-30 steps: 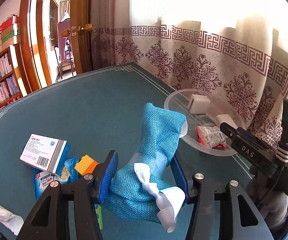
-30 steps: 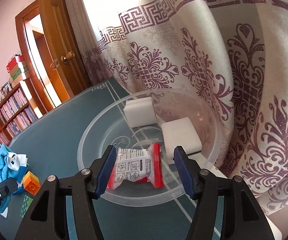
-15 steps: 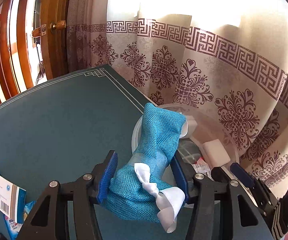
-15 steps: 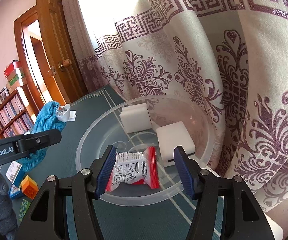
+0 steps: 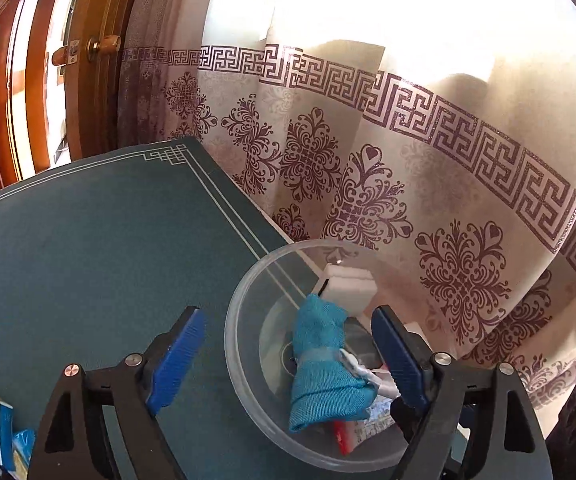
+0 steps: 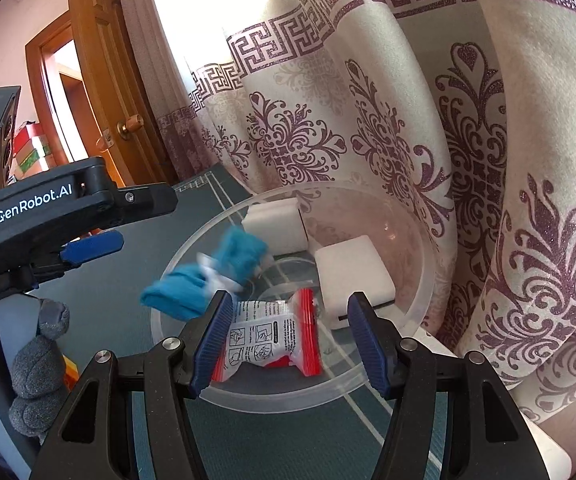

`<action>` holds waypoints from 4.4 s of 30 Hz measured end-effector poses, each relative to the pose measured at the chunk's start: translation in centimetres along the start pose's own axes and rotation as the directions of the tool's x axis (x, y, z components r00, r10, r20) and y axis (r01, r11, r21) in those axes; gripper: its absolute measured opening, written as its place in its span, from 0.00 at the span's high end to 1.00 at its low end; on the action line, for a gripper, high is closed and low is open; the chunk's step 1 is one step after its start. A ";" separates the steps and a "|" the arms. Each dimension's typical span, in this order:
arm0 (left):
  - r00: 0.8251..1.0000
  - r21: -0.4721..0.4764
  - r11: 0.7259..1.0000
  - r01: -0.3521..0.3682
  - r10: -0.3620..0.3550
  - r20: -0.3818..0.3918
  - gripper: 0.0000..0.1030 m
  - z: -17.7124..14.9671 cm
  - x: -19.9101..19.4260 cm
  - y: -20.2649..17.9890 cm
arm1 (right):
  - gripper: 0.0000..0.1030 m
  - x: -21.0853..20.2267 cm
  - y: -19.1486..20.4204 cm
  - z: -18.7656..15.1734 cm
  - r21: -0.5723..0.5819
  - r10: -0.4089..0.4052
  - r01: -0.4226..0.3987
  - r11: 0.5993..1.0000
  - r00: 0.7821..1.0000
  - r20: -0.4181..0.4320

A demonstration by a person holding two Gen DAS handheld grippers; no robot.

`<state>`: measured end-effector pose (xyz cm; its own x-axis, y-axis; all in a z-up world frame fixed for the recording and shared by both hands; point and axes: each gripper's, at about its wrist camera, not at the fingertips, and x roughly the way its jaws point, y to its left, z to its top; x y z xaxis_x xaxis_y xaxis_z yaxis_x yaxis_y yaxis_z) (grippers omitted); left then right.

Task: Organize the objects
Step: 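Open the left gripper to drop the blue towel into the bowl, then move the left gripper to the green dotted block and grasp it, then grasp the orange toy block with the right gripper and lift it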

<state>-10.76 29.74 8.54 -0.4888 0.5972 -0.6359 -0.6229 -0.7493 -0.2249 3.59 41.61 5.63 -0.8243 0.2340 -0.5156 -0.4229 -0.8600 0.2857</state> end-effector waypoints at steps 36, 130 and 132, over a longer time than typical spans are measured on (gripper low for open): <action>0.979 -0.081 0.976 -0.201 0.203 0.017 0.09 -6.1 -8.6 3.9 | 0.37 -0.9 1.3 -0.3 -0.058 0.076 -0.074 0.996 0.996 0.043; 0.920 -0.299 0.872 -0.388 0.385 -0.072 0.69 -17.1 -12.8 14.1 | 0.66 4.4 21.9 -7.1 -0.368 0.313 -0.484 0.794 0.844 -0.435; 0.924 -0.300 0.876 -0.378 0.376 -0.065 0.69 -17.1 -12.9 14.1 | 0.66 3.9 21.2 -6.6 -0.350 0.320 -0.478 0.806 0.849 -0.422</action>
<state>-2.80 6.61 0.92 -0.6462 0.2513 -0.7206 -0.1777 -0.9678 -0.1781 -6.10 21.33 4.27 -0.6759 -0.2676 -0.6867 0.1845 -0.9635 0.1939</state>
